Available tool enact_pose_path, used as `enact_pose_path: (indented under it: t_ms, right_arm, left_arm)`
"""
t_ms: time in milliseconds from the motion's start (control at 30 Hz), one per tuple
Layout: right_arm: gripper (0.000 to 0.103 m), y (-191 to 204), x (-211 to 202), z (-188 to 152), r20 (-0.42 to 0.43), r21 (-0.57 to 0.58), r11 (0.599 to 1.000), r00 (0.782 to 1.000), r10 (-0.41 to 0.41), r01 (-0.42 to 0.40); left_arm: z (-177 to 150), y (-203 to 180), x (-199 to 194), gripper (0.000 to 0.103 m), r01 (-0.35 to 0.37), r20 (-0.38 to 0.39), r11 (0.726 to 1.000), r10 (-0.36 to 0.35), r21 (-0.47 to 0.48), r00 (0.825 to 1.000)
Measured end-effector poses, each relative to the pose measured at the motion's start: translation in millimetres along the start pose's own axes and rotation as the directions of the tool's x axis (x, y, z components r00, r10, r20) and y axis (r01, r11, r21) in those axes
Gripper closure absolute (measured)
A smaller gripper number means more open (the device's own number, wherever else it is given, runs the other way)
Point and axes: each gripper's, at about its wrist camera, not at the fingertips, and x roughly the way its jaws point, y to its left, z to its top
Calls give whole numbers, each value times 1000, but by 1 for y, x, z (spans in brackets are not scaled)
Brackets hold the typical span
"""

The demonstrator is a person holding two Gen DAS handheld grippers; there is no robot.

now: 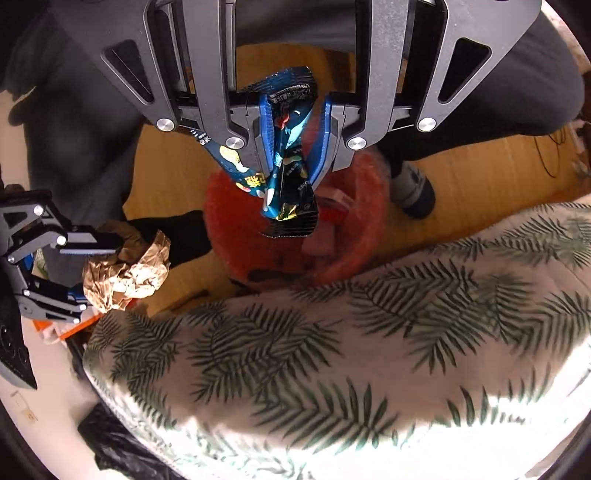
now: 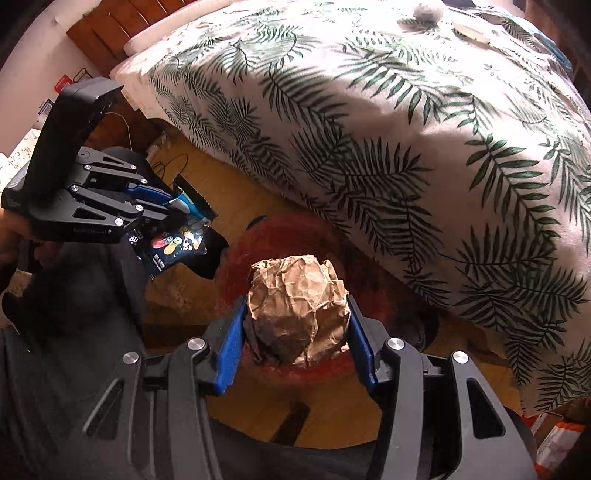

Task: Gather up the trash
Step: 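Carry wrapper and brown paper over the red bucket and open both tools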

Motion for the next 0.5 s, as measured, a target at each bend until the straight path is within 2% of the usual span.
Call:
enact_pose_path:
  t_ms: [233, 500]
  right_arm:
    - [54, -12, 46, -5, -115, -12, 1000, 993, -5, 3]
    - [54, -24, 75, -13, -185, -6, 1000, 983, 8, -9]
  left_arm:
    - [3, 8, 30, 84, -4, -65, 1000, 4, -8, 998]
    - [5, 14, 55, 84, 14, -123, 1000, -16, -14, 992]
